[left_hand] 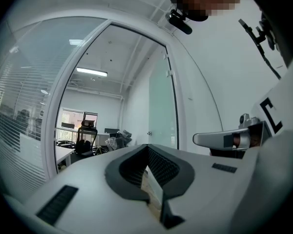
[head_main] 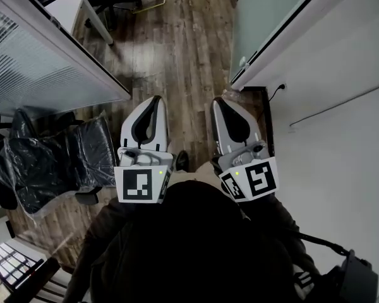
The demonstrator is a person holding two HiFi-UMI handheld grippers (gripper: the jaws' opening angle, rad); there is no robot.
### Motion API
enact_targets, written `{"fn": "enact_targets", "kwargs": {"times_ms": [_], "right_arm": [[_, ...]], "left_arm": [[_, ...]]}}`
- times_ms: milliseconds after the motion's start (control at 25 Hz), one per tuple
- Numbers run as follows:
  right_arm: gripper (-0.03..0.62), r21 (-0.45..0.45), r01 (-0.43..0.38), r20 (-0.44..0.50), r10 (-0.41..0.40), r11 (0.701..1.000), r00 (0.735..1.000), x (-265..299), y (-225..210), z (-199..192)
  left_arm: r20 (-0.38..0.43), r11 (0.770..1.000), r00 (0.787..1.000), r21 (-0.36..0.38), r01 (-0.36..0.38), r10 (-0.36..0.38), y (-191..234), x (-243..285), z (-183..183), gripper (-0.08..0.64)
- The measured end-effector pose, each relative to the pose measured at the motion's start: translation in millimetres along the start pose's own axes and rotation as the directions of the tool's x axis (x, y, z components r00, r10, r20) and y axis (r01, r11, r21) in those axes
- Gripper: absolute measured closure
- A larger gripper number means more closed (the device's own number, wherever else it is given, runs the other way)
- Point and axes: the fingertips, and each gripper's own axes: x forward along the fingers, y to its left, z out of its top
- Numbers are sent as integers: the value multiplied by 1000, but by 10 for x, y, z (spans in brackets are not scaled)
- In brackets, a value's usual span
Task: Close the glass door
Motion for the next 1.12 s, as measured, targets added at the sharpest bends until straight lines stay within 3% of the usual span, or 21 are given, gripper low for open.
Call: {"fn": "enact_targets", "kwargs": {"times_ms": [80, 280, 440, 880, 1120], "right_arm": [[592, -4, 13, 10, -13, 1000, 1000, 170, -170, 55], [592, -19, 38, 17, -37, 999, 999, 566, -587, 27], [591, -26, 56, 11, -56, 998, 998, 1006, -1014, -52], [592, -12, 49, 28, -48, 999, 998, 2350, -2821, 167], [592, 4, 30, 38, -30, 1000, 999, 2968, -3368, 327]], "left_arm": [[22, 1000, 1000, 1, 6, -6, 39, 237, 53, 563], [-43, 1000, 999, -1, 10, -10, 134, 797, -101, 563], [19, 999, 999, 8, 35, -35, 221, 1437, -63, 563], [-47, 999, 998, 24, 41, -40, 99, 3727, -19, 563], [-15, 997, 999, 66, 45, -45, 231, 4489, 179, 563]]}}
